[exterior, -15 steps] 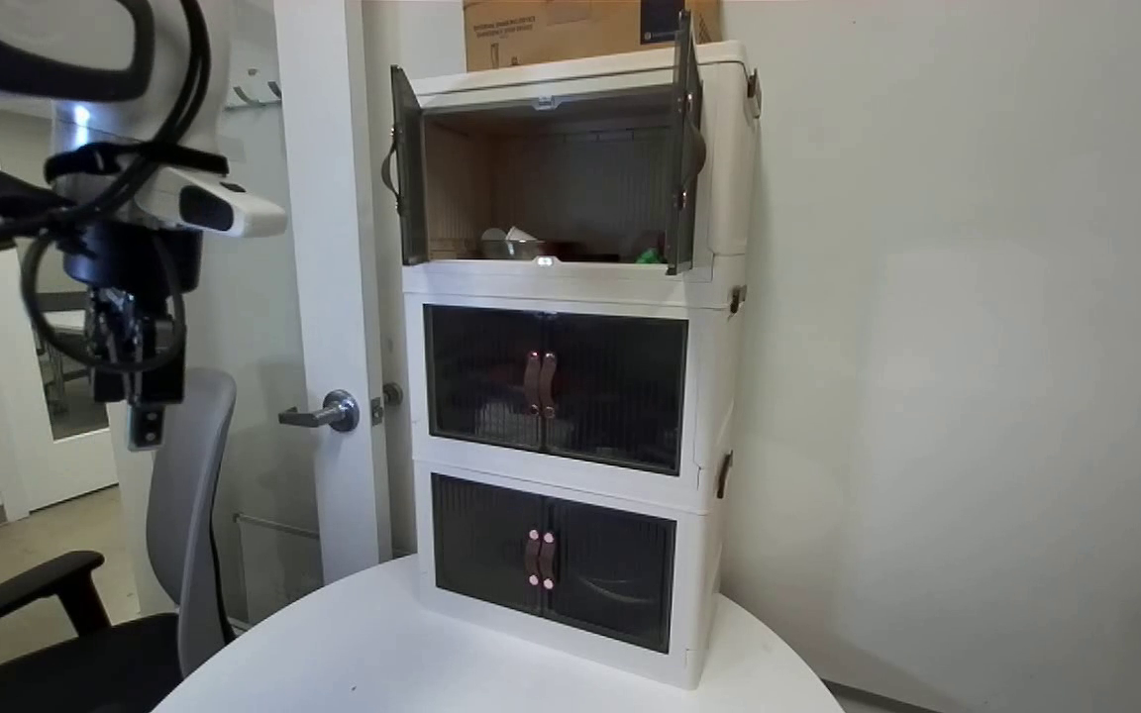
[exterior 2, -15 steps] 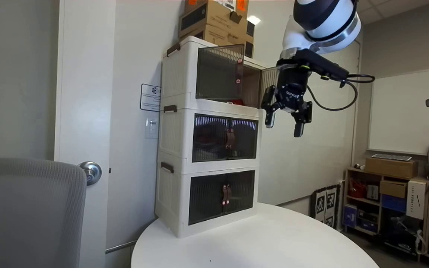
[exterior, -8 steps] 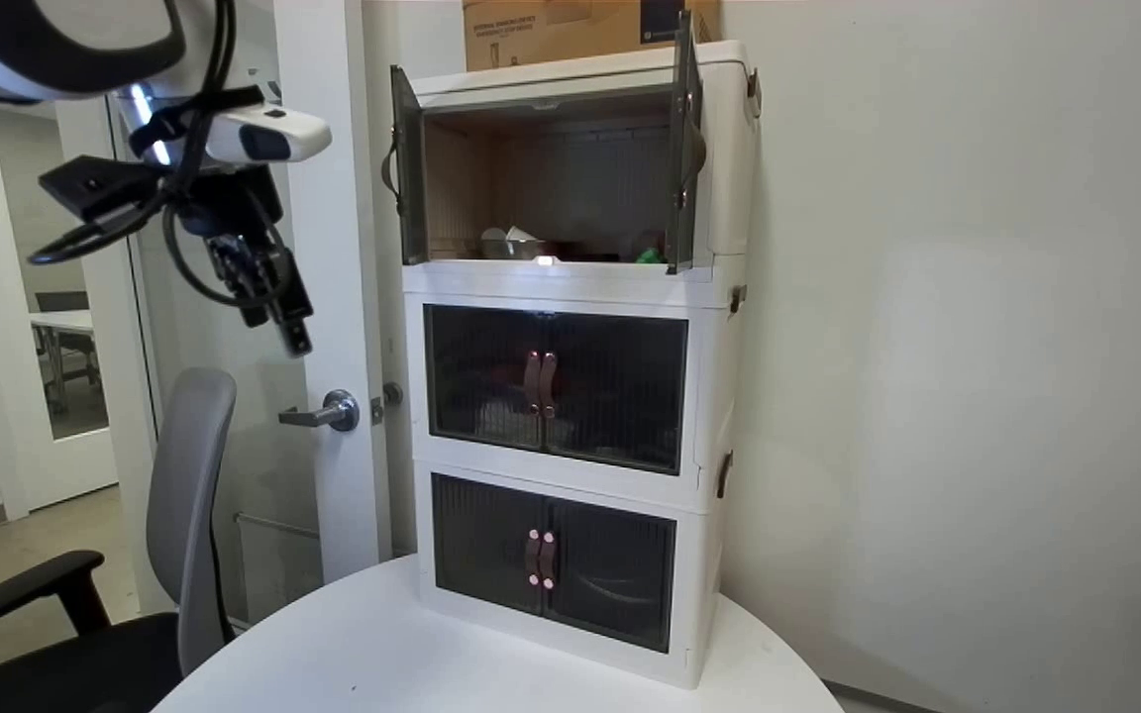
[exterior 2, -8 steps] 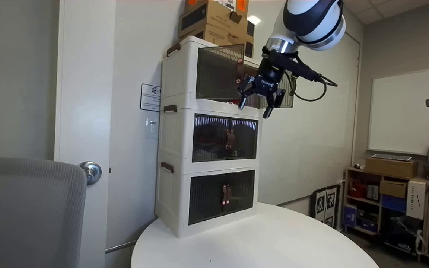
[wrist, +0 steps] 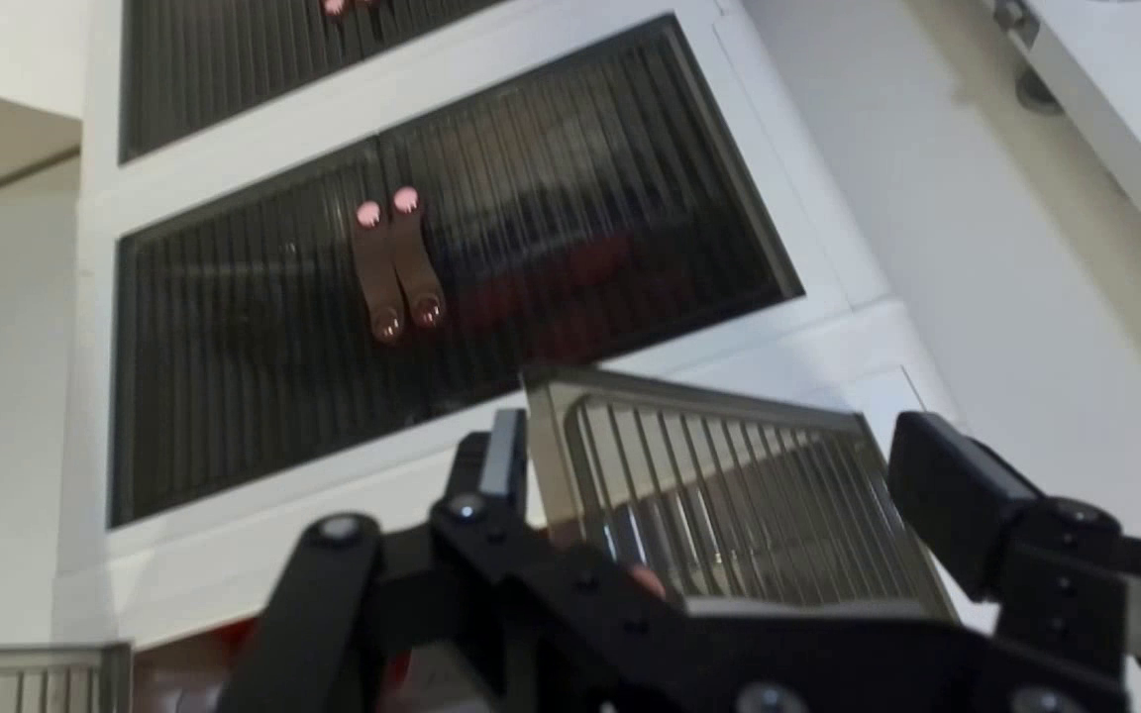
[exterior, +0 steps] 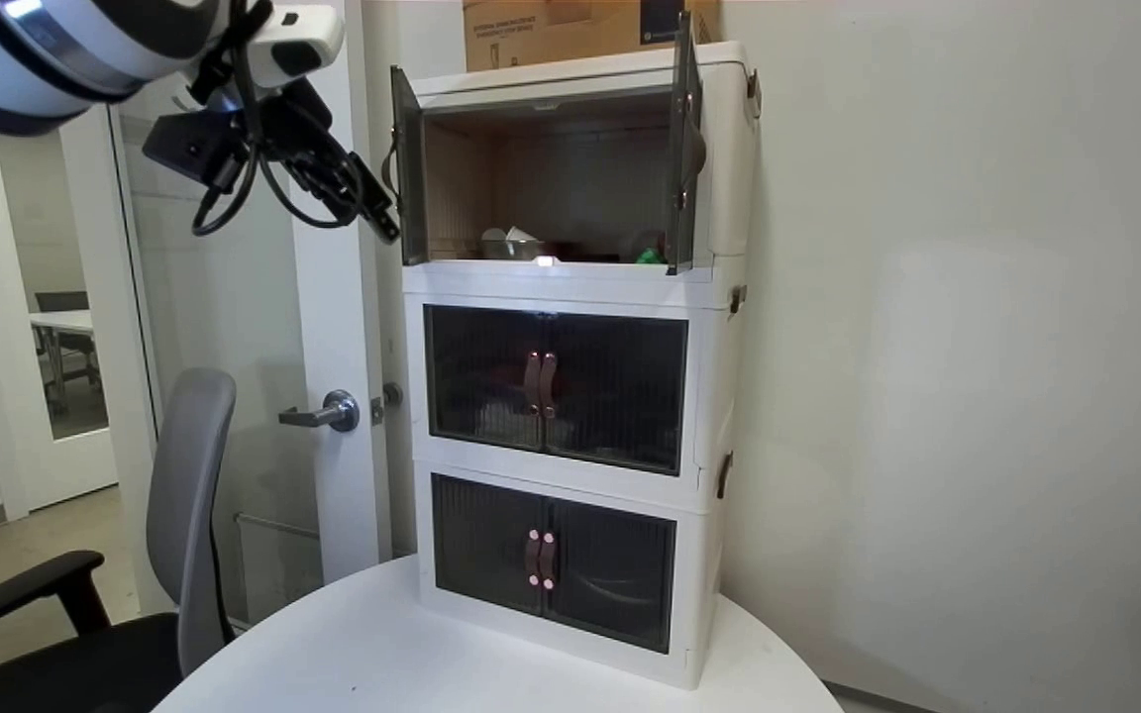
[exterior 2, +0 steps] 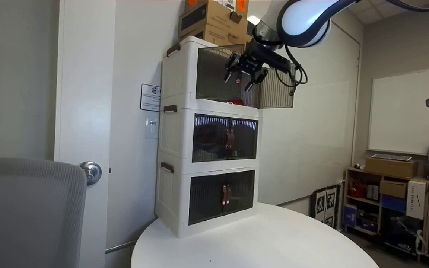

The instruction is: Close the open doors of the cabinet

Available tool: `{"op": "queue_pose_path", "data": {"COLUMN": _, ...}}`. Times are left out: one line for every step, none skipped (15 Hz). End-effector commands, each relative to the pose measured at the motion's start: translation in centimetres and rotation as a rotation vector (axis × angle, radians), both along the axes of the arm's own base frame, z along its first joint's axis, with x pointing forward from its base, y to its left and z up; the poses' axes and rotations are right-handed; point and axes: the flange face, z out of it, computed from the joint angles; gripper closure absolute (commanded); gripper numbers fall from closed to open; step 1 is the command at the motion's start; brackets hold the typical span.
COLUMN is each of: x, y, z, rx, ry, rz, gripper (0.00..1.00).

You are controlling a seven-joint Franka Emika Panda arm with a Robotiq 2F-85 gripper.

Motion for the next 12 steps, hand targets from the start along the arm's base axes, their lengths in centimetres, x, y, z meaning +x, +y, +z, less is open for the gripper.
{"op": "queue_pose_path", "data": {"x": 1.3, "y": 0.2, "z": 3.0, "rx": -0.028, "ry": -0.186, "rz": -0.024, "gripper": 0.4}}
{"op": "queue_pose_path", "data": {"x": 1.4, "y": -0.2, "z": 3.5, "rx": -0.046, "ry": -0.219, "rz": -0.039, "gripper": 0.5}}
{"op": "queue_pose_path", "data": {"x": 1.5, "y": -0.5, "z": 4.0, "rx": -0.069, "ry": -0.248, "rz": -0.057, "gripper": 0.56}}
{"op": "queue_pose_path", "data": {"x": 1.7, "y": -0.9, "z": 4.4, "rx": -0.097, "ry": -0.279, "rz": -0.07, "gripper": 0.63}}
{"op": "queue_pose_path", "data": {"x": 2.0, "y": -1.2, "z": 4.8, "rx": -0.126, "ry": -0.309, "rz": -0.081, "gripper": 0.72}}
{"op": "queue_pose_path", "data": {"x": 2.3, "y": -1.3, "z": 5.2, "rx": -0.156, "ry": -0.339, "rz": -0.088, "gripper": 0.79}}
{"op": "queue_pose_path", "data": {"x": 2.6, "y": -1.2, "z": 5.6, "rx": -0.188, "ry": -0.373, "rz": -0.093, "gripper": 0.88}}
{"op": "queue_pose_path", "data": {"x": 2.9, "y": -1.2, "z": 6.2, "rx": -0.219, "ry": -0.409, "rz": -0.094, "gripper": 0.94}}
{"op": "queue_pose_path", "data": {"x": 3.2, "y": -0.8, "z": 6.6, "rx": -0.245, "ry": -0.445, "rz": -0.101, "gripper": 0.99}}
{"op": "queue_pose_path", "data": {"x": 3.7, "y": -0.7, "z": 6.3, "rx": -0.268, "ry": -0.466, "rz": -0.11, "gripper": 1.0}}
{"op": "queue_pose_path", "data": {"x": 4.2, "y": -0.4, "z": 5.8, "rx": -0.291, "ry": -0.488, "rz": -0.118, "gripper": 1.0}}
{"op": "queue_pose_path", "data": {"x": 4.7, "y": -0.3, "z": 5.2, "rx": -0.313, "ry": -0.51, "rz": -0.127, "gripper": 1.0}}
